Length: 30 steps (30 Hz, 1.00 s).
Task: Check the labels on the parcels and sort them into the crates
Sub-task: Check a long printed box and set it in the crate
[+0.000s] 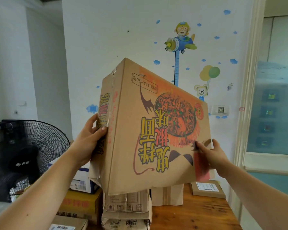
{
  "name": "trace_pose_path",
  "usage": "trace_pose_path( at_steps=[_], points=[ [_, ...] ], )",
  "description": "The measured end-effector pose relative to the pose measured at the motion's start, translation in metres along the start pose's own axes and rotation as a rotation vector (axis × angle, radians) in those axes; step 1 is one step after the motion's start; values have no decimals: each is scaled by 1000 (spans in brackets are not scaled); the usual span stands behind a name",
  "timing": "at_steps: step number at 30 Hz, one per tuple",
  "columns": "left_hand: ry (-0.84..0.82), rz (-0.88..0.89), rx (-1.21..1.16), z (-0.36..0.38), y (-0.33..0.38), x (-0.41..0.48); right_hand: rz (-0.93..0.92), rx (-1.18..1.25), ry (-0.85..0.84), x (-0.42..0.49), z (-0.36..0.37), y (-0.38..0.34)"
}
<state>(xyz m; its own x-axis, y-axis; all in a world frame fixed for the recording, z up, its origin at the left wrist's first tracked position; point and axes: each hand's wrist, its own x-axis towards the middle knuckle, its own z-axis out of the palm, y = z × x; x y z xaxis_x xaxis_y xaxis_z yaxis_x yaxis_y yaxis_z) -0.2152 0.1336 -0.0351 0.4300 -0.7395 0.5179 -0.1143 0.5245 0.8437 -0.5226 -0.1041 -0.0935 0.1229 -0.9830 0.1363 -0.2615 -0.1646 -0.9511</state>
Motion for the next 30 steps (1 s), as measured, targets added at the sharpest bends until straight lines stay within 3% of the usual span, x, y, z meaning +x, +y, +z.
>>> trace_pose_path(
  at_steps=[3,7,13,24,30],
  points=[
    [86,51,134,0,0,3,-8,14,62,3,-1,3],
    [235,36,494,1,-3,7,-6,5,122,6,-3,5],
    [112,-148,323,10,-2,3,-49,32,142,7,-1,1],
    [206,-196,367,2,-18,2,-151,82,229,-8,-1,-9],
    [221,-227,338,-11,-11,8,-138,122,154,-12,-7,-18]
  ],
)
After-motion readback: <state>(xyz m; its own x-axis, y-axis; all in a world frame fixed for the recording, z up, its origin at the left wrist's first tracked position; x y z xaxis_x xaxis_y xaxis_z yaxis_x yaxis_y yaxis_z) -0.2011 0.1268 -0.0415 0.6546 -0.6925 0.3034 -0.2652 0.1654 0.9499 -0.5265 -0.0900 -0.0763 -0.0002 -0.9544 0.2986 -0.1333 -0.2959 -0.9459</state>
